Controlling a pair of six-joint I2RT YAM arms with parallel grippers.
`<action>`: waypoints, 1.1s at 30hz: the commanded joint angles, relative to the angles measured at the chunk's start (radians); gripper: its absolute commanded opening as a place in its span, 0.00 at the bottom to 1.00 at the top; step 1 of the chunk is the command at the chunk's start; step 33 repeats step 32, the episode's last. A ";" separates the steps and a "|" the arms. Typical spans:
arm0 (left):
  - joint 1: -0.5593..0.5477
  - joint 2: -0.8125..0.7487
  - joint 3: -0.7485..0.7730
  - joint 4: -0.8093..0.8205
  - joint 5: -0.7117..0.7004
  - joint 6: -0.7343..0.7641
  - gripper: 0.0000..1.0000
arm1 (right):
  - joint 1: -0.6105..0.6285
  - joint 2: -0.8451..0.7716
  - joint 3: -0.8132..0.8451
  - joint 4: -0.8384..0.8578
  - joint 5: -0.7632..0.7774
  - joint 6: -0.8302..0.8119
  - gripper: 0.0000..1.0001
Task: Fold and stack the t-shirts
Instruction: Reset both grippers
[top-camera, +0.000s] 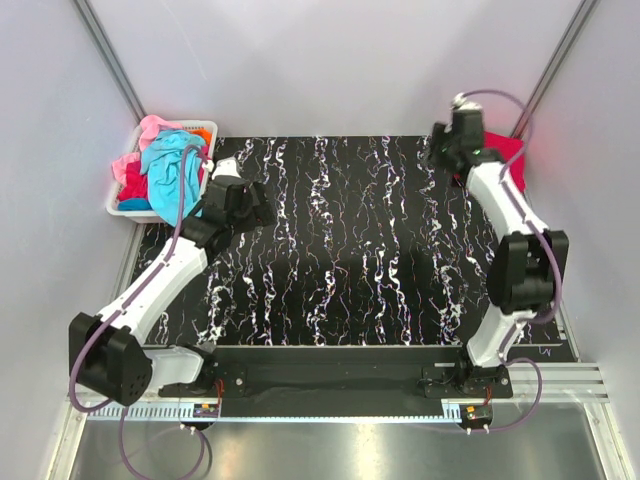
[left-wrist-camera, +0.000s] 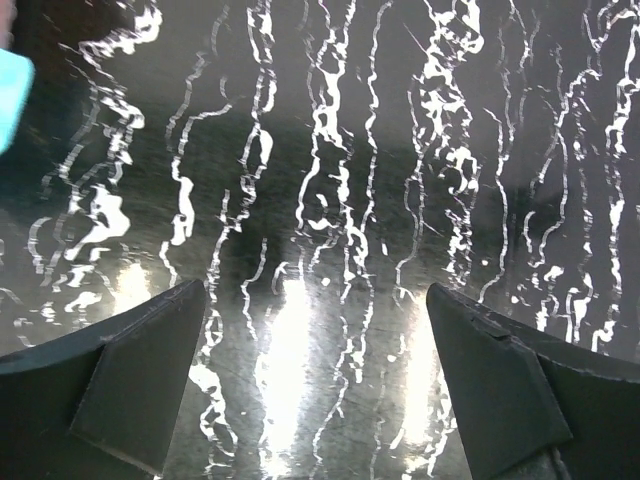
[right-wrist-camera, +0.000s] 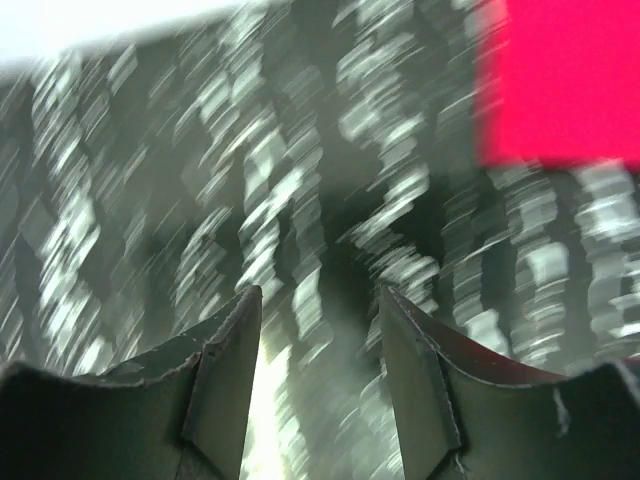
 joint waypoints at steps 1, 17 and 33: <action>-0.005 -0.044 0.049 0.015 -0.058 0.058 0.99 | 0.126 -0.086 -0.168 0.018 -0.110 0.023 0.58; -0.044 -0.010 0.037 0.011 -0.118 0.083 0.99 | 0.328 -0.413 -0.641 0.064 -0.144 0.166 0.53; -0.054 0.004 0.032 0.006 -0.104 0.091 0.99 | 0.405 -0.446 -0.687 0.061 -0.132 0.212 0.51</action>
